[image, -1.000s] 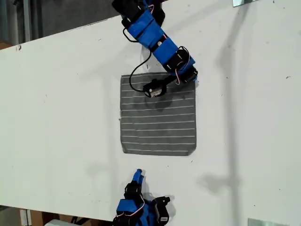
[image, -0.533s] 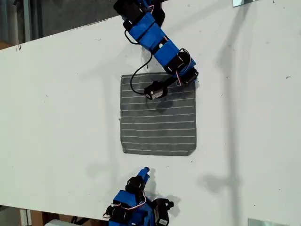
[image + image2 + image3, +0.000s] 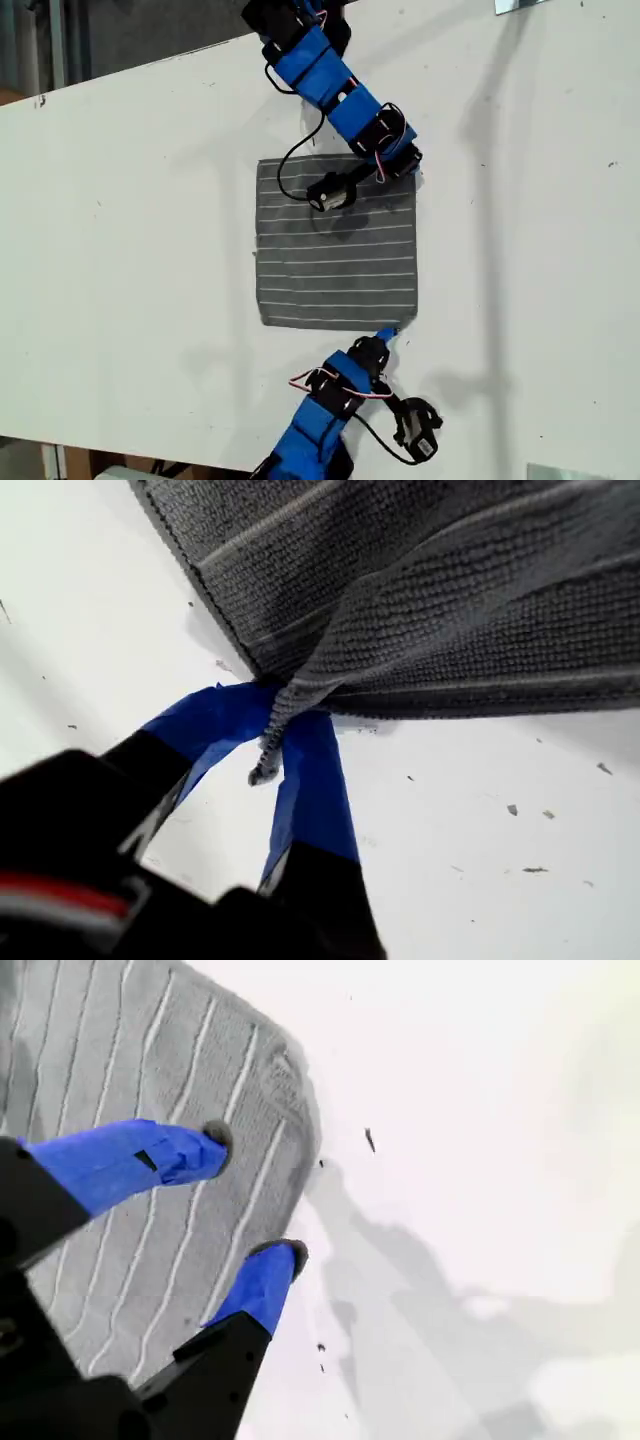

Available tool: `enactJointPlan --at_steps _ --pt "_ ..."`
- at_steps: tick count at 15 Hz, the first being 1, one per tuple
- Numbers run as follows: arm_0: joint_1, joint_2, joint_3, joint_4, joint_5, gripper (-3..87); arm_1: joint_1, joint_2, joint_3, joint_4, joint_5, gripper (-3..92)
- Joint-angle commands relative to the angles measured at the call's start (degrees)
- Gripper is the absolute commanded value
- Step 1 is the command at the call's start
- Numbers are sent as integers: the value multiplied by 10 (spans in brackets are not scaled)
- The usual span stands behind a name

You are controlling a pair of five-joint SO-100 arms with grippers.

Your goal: Grasp corners of a square towel and fold twice.

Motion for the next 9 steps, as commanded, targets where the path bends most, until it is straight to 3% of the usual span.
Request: enactJointPlan --at_steps 1,9 --pt "13 -68 -114 -5 32 206 2 -18 -3 -18 0 -1" --pt "0 -191 -159 -18 25 214 -7 -17 -5 -16 3 -1"
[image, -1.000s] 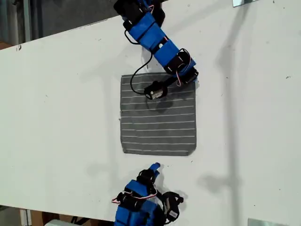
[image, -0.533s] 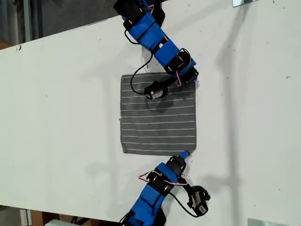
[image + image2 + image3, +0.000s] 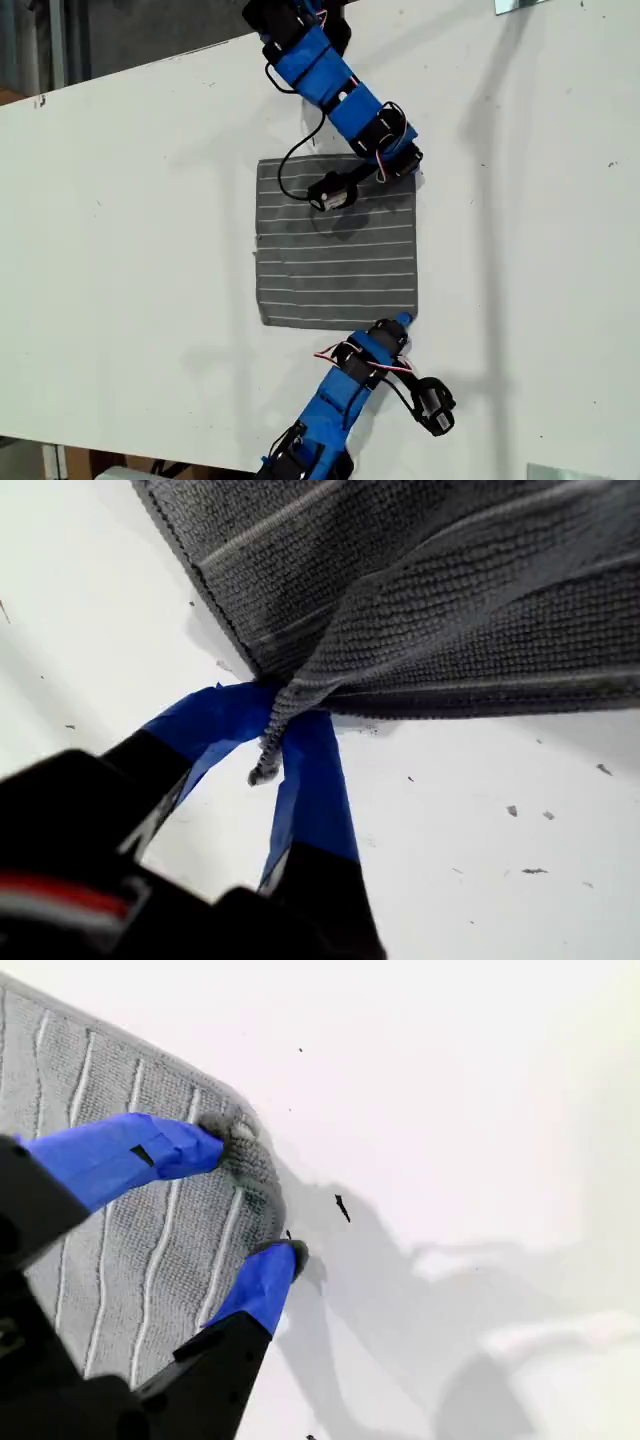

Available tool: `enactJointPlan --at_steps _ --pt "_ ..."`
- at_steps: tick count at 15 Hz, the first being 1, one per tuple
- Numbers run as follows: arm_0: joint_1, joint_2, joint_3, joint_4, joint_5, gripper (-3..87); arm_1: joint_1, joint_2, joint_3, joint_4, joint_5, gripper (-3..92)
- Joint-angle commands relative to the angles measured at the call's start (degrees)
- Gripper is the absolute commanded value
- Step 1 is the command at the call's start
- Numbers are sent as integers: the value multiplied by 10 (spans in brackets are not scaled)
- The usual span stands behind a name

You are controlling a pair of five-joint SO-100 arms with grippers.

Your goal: Grasp corners of a square towel and fold twice.

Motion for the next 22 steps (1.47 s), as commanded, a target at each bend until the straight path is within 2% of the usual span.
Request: enactJointPlan --at_steps 1,6,7,8,9,11,14,17,18,22 --pt "-8 -10 -30 -22 -2 214 -4 -16 -6 -15 3 -1" --pt "-1 -109 -136 -65 30 205 -3 -16 -11 -14 3 -1" --pt "-4 -139 -156 -64 30 162 -3 -17 -13 -13 2 -1" --pt "-4 -162 -178 -60 29 10 -4 -17 -17 -11 2 -1" --pt "-4 -171 -185 -58 24 -2 -6 -17 -25 -3 1 -1" --pt "-2 -172 -200 -35 19 -2 -9 -18 -61 35 -1 -1" --pt "4 -171 -283 50 21 -2 -11 -18 -142 120 -5 -1" --pt "4 -128 -343 91 42 -2 -15 0 -257 242 -11 -1" --pt "7 -102 -352 100 57 -2 -15 12 -279 273 -9 -1" --pt "12 -7 -349 95 122 -2 2 83 -281 305 -11 -1"
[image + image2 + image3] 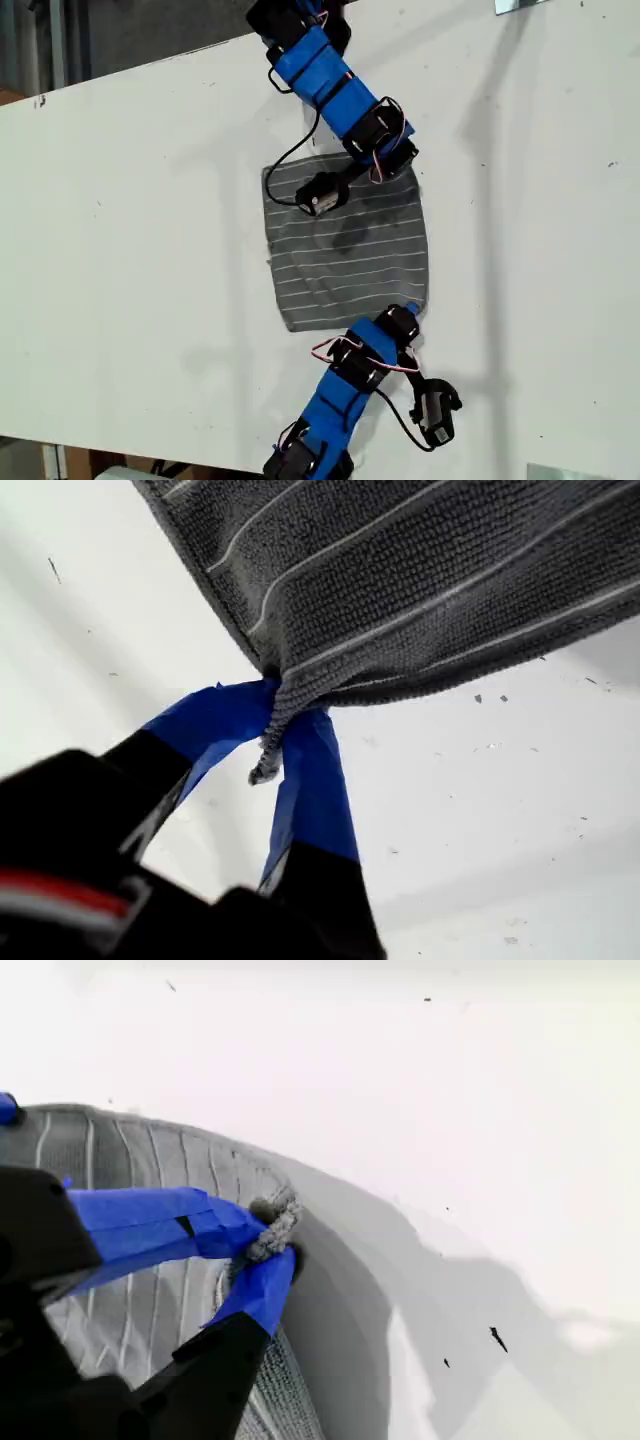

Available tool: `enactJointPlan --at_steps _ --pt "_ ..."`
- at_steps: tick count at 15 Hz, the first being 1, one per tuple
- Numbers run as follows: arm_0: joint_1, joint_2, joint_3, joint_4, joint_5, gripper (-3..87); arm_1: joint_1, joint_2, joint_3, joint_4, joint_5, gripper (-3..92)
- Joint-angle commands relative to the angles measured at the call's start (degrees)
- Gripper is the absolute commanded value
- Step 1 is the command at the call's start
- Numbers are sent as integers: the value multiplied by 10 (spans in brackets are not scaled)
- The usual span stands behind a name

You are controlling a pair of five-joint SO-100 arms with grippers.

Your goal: Grasp corners of a square towel and fold twice.

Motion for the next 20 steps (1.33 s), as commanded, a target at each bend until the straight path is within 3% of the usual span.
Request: enactJointPlan --at_steps 1,7,14,20 --pt "9 84 -27 0 25 -2 13 67 -38 7 -11 -1" --pt "-43 144 39 29 -19 -2 74 166 -24 19 -55 -1" --pt "-192 214 127 78 27 -2 247 285 107 -35 -176 -1" --pt "-291 489 533 -83 1 -2 389 417 305 -119 -216 -2"
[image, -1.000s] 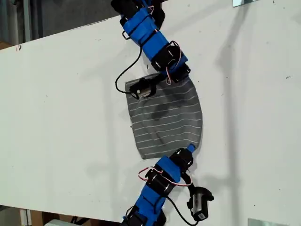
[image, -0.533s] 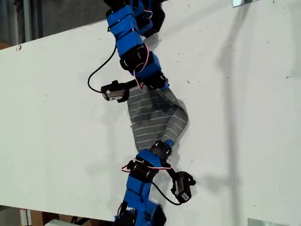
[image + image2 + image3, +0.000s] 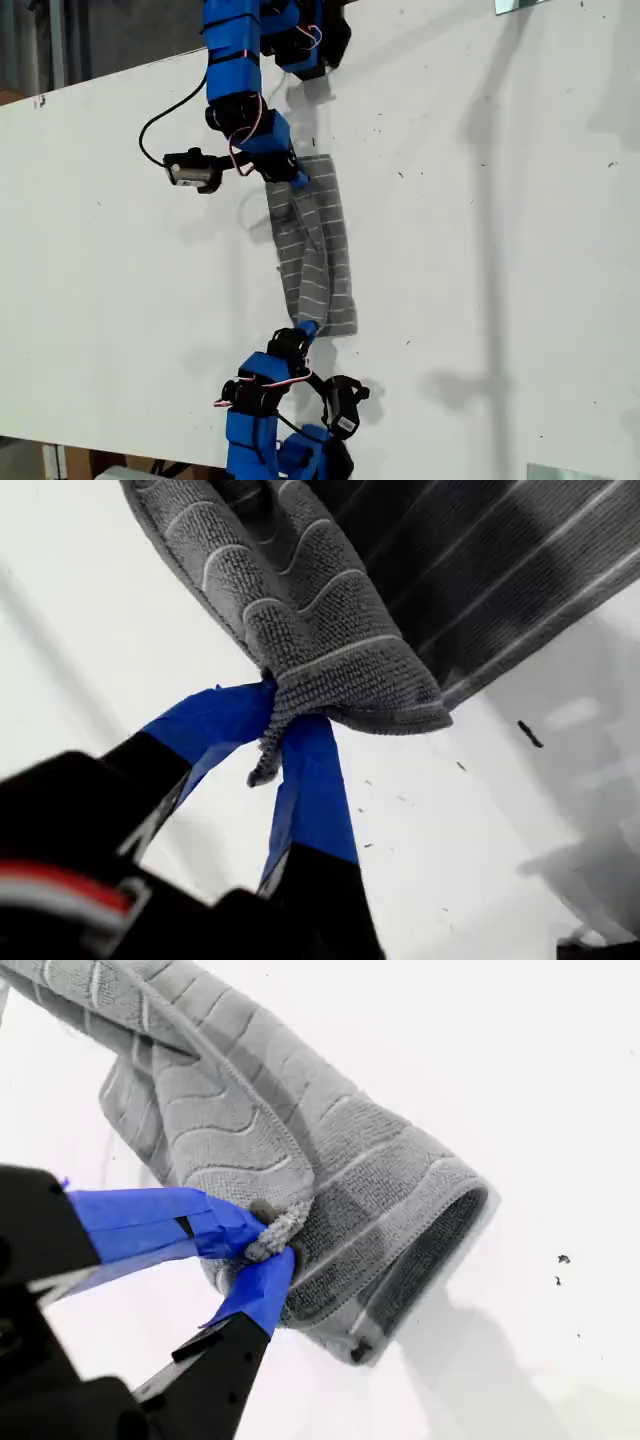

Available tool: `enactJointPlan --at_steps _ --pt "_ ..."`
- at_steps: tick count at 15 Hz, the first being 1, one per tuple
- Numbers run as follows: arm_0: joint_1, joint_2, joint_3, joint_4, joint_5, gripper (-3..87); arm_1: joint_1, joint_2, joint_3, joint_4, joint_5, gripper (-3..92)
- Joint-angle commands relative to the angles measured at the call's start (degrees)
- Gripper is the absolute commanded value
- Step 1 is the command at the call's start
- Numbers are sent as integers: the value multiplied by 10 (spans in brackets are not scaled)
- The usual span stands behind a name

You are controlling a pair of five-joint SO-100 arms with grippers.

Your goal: Grasp corners of a square towel and fold twice.

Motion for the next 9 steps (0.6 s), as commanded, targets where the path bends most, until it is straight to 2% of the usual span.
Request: enactJointPlan --at_steps 1,6,9 --pt "-33 56 61 -40 -9 -2 69 61 62 -61 -25 -2" --pt "-132 117 185 -101 23 -2 176 10 98 -110 -92 -2" --pt "-118 111 194 -110 18 -2 163 -31 98 -117 -92 -2"
